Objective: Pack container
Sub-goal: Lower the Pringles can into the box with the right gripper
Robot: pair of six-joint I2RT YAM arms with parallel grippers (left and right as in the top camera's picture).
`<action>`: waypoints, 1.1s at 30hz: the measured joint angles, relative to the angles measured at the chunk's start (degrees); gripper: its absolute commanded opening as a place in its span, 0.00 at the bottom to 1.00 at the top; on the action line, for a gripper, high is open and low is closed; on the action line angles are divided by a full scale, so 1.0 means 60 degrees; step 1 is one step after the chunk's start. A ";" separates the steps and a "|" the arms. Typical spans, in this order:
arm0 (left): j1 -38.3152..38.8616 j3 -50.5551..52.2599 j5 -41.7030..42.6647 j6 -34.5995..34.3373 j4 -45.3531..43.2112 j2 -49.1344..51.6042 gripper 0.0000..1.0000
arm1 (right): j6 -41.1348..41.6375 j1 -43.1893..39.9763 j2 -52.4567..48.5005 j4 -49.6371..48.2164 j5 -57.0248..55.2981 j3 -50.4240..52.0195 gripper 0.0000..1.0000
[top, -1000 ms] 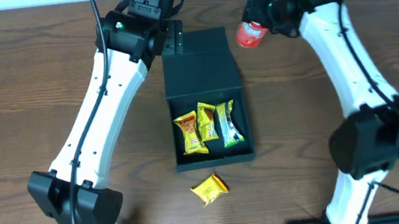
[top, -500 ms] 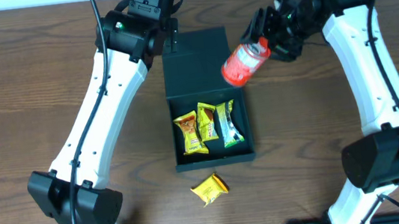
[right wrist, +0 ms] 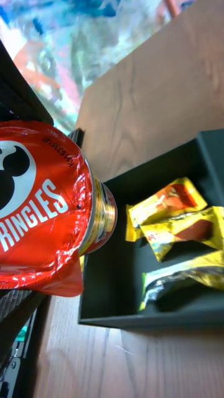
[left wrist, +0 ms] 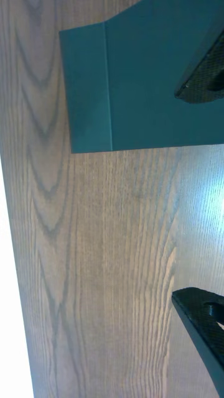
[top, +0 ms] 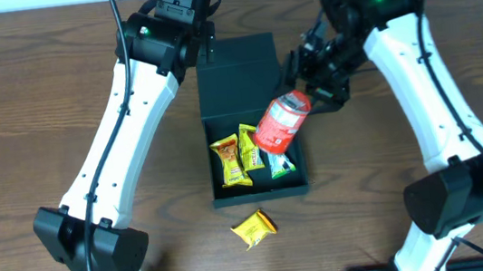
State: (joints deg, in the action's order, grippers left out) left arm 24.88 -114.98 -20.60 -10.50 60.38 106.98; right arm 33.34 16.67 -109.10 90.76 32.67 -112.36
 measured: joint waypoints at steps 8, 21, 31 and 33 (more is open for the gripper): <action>0.0000 0.0000 -0.0015 0.0000 0.0073 0.0000 0.96 | 0.0233 0.0663 0.0011 -0.0302 -0.0302 0.1515 0.66; 0.0000 0.0000 -0.0069 0.0007 0.0324 0.0000 0.96 | 0.2736 0.0667 0.0011 -0.6160 0.2215 0.5526 0.64; 0.0000 0.0000 -0.0069 0.0007 0.0375 0.0000 0.95 | 0.3676 0.0652 0.0058 -0.6324 0.2663 0.5555 0.65; 0.0000 0.0000 -0.0069 0.0007 0.0386 0.0000 0.95 | 0.3891 0.0594 0.0229 -0.6499 0.2681 0.5745 0.65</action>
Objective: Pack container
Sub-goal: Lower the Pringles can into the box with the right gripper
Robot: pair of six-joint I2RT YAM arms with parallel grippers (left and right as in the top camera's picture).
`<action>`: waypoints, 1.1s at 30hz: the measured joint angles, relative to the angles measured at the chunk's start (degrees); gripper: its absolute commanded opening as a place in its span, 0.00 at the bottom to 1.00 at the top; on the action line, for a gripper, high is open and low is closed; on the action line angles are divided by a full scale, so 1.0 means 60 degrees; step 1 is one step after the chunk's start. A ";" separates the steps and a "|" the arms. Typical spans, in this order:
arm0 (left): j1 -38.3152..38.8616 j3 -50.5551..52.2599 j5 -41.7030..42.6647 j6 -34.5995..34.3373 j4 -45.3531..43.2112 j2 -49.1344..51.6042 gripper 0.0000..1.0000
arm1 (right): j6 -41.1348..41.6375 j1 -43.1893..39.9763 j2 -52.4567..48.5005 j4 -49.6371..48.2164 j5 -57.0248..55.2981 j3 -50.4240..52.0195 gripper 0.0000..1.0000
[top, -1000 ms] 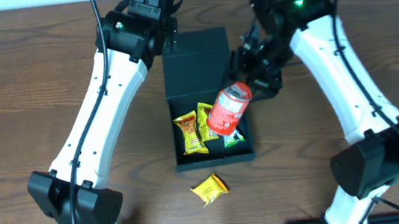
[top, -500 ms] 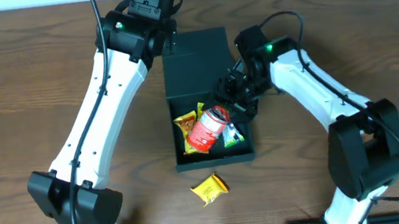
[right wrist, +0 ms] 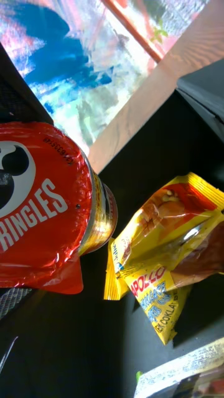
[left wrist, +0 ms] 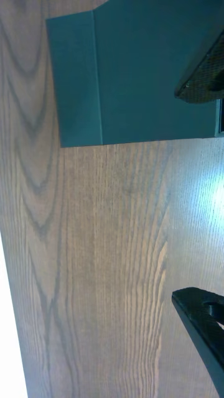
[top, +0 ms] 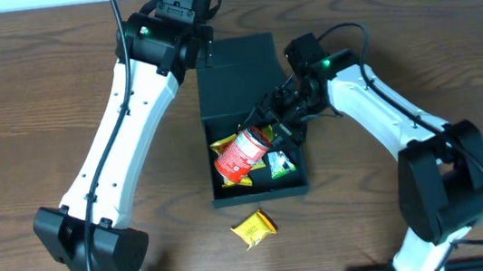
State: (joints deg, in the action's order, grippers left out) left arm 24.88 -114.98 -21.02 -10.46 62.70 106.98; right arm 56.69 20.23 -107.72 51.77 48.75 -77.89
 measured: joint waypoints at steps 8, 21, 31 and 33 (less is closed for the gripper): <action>0.0000 0.0000 0.0000 0.0000 0.0022 0.0000 0.95 | 0.2667 -0.0561 0.2280 -0.5778 0.0353 0.4033 0.64; -0.0007 0.0000 0.0004 0.0000 0.0051 0.0000 0.95 | 0.6040 -0.0346 0.4874 -0.9224 -0.0455 0.6819 0.64; -0.0007 0.0000 0.0004 0.0000 0.0091 -0.0004 0.95 | 0.8036 -0.0073 0.4874 -1.2699 -0.0794 0.8776 0.66; -0.0007 0.0000 0.0004 0.0000 0.0091 0.0000 0.95 | 0.8215 -0.0073 0.4874 -1.2750 -0.0809 0.8881 0.66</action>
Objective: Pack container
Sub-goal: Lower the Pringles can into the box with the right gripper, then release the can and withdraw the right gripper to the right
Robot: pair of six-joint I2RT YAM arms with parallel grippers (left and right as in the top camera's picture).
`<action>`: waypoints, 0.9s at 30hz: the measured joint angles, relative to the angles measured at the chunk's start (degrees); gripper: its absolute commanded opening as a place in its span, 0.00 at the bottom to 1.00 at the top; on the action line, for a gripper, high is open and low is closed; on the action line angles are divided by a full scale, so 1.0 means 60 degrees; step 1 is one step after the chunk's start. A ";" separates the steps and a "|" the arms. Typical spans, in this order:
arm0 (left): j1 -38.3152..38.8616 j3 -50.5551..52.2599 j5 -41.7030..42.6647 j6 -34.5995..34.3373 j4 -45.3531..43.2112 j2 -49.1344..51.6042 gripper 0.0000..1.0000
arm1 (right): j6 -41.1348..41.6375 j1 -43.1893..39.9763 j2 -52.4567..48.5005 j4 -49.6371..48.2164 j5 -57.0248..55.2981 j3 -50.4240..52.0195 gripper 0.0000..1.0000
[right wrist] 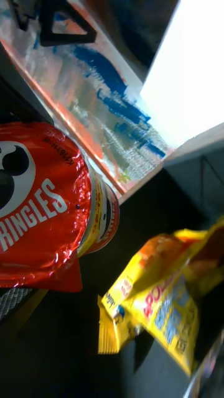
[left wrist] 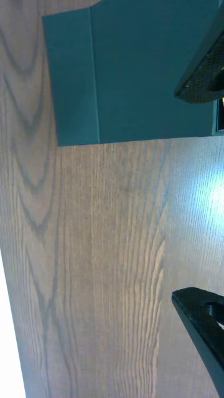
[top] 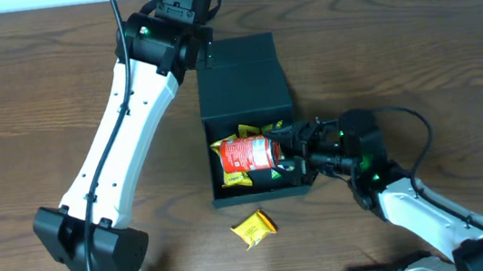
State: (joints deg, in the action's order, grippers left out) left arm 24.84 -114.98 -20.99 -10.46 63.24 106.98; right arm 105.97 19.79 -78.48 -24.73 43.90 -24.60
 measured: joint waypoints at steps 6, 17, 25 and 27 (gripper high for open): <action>0.0000 0.0000 0.0000 0.0000 0.0000 0.0000 0.95 | 0.0266 0.0004 0.0000 -0.0226 -0.0033 0.0058 0.72; 0.0000 0.0000 0.0000 0.0000 0.0000 0.0000 0.95 | 0.0284 0.0004 0.0000 -0.0244 -0.0040 0.0058 0.73; 0.0000 0.0000 0.0000 0.0000 0.0000 0.0000 0.96 | 0.0233 0.0004 0.0000 -0.0262 -0.0040 0.0058 0.82; 0.0000 0.0000 0.0000 0.0000 0.0000 0.0000 0.95 | 0.0229 0.0004 0.0000 -0.0331 -0.0051 0.0058 0.82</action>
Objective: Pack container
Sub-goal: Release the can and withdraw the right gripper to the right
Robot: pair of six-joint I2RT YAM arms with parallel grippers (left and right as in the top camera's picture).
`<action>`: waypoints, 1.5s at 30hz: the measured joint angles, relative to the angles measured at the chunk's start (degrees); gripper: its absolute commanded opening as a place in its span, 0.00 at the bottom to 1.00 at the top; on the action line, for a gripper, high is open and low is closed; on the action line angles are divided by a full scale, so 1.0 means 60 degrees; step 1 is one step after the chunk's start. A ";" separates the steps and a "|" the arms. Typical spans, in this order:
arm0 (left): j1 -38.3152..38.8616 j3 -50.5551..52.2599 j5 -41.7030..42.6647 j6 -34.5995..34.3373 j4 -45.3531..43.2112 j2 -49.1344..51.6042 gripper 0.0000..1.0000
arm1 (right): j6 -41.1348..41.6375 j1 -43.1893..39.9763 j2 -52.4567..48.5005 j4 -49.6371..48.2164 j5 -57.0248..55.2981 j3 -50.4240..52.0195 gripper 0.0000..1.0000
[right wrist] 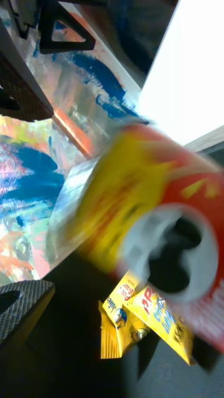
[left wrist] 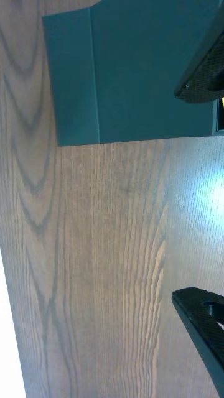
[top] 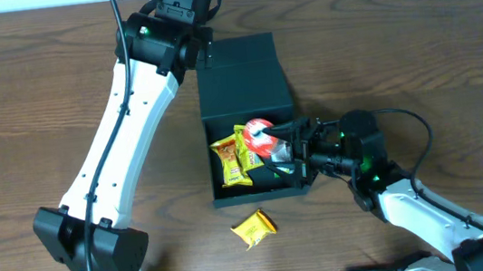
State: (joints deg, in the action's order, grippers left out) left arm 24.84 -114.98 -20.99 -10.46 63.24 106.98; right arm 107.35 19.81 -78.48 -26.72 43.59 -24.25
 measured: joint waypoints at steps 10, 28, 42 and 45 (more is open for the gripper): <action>0.0000 0.0000 0.0000 0.0000 0.0004 -0.0004 0.96 | -0.0390 -0.0448 0.0007 -0.3442 -0.0572 0.0033 0.01; 0.0477 -0.0004 0.6539 -0.0470 0.0663 0.0000 0.95 | -0.6470 -0.4856 0.0029 -0.1570 0.3807 -0.1147 0.09; 0.1126 -0.0004 0.6987 -0.3825 0.0514 0.0000 0.94 | -0.9005 -0.5180 0.0036 0.4965 0.2830 -0.5530 0.02; 0.1198 -0.0007 0.6706 -0.4280 0.1013 0.0000 0.94 | -1.0448 -0.4885 0.0109 0.8134 0.1290 -0.6448 0.02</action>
State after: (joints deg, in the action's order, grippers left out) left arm 32.03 -115.02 19.25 -36.14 69.32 106.98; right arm 44.66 -9.50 -77.82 22.09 51.33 -62.94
